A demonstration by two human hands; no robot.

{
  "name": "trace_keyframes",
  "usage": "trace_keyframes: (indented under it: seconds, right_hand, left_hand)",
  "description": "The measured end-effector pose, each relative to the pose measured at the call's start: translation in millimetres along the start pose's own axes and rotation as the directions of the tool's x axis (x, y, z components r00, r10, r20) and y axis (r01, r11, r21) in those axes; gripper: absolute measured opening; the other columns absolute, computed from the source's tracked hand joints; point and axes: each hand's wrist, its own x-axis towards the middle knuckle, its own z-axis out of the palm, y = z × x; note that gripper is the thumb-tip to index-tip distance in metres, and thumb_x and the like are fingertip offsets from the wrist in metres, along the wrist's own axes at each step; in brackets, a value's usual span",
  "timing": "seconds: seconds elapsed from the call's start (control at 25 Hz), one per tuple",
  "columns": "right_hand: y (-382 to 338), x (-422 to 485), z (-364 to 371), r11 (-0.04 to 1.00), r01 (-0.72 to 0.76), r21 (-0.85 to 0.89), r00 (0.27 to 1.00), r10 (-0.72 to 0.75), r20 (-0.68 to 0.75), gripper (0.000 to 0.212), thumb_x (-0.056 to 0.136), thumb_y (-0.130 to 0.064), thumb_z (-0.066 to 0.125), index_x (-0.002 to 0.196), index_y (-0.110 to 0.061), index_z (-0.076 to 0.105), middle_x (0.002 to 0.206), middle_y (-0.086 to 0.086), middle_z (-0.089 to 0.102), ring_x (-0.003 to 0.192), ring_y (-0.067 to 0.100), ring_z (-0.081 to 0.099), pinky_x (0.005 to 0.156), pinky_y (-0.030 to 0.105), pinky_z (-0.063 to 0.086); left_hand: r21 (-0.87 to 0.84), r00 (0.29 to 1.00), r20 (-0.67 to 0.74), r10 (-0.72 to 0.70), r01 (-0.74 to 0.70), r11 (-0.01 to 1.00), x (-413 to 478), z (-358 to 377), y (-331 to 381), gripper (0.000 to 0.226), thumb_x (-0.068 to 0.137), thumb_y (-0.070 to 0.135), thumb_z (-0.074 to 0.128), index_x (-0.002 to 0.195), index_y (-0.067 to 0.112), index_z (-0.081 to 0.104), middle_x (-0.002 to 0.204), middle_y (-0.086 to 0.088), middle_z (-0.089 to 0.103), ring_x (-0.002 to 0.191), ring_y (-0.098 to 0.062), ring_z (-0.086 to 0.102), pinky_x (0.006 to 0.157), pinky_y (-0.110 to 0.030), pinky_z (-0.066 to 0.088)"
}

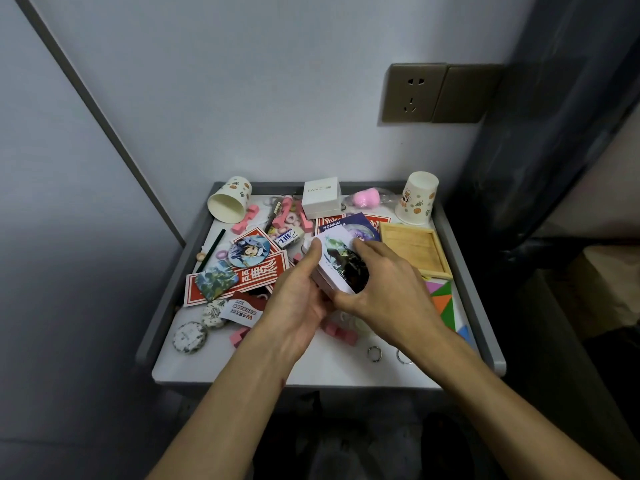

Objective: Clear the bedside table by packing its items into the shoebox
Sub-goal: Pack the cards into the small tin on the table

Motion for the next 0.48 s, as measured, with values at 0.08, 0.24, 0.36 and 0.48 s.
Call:
trace_keyframes:
  seconds: [0.08, 0.24, 0.36, 0.48]
  right_hand:
    - [-0.4, -0.5, -1.2, 1.000, 0.018, -0.018, 1.000, -0.018, 0.011, 0.076, 0.065, -0.044, 0.071, 0.133, -0.016, 0.051, 0.132, -0.002, 0.055, 0.112, 0.019, 0.057, 0.086, 0.030, 0.047]
    - [0.0, 0.9, -5.0, 0.996, 0.075, -0.048, 0.995, -0.072, 0.062, 0.079, 0.063, -0.048, 0.069, 0.133, -0.018, 0.051, 0.129, -0.004, 0.056, 0.112, 0.019, 0.057, 0.086, 0.033, 0.049]
    - [-0.6, -0.1, -6.8, 0.990, 0.104, -0.094, 0.990, -0.094, 0.106, 0.086, 0.063, -0.056, 0.064, 0.139, -0.020, 0.046, 0.136, -0.005, 0.053, 0.116, 0.019, 0.056, 0.089, 0.034, 0.047]
    - [-0.5, -0.5, -9.8, 0.980, 0.115, -0.162, 0.988, -0.097, 0.117, 0.088, 0.063, -0.060, 0.058, 0.141, -0.023, 0.044, 0.139, -0.006, 0.051, 0.118, 0.020, 0.056, 0.090, 0.038, 0.046]
  left_hand:
    - [0.073, 0.999, -0.042, 0.006, -0.003, 0.997, 0.9, -3.9, 1.4, 0.034, 0.096, 0.030, 0.060, 0.115, 0.003, 0.068, 0.107, -0.017, 0.074, 0.093, -0.028, 0.074, 0.071, -0.036, 0.061]
    - [0.198, 0.993, -0.088, 0.074, -0.055, 0.979, 2.5, -11.7, 8.2, 0.028, 0.091, 0.021, 0.066, 0.113, 0.005, 0.069, 0.100, -0.017, 0.075, 0.083, -0.028, 0.074, 0.074, -0.040, 0.060]
    - [0.275, 0.988, -0.059, 0.142, -0.120, 0.954, 5.0, -16.2, 11.4, 0.032, 0.092, 0.022, 0.065, 0.123, 0.014, 0.064, 0.105, -0.014, 0.075, 0.089, -0.029, 0.073, 0.078, -0.043, 0.059]
    - [0.279, 0.990, -0.042, 0.134, -0.117, 0.953, 5.7, -17.2, 9.8, 0.029, 0.093, 0.023, 0.064, 0.121, 0.015, 0.067, 0.104, -0.013, 0.075, 0.090, -0.029, 0.074, 0.072, -0.039, 0.060]
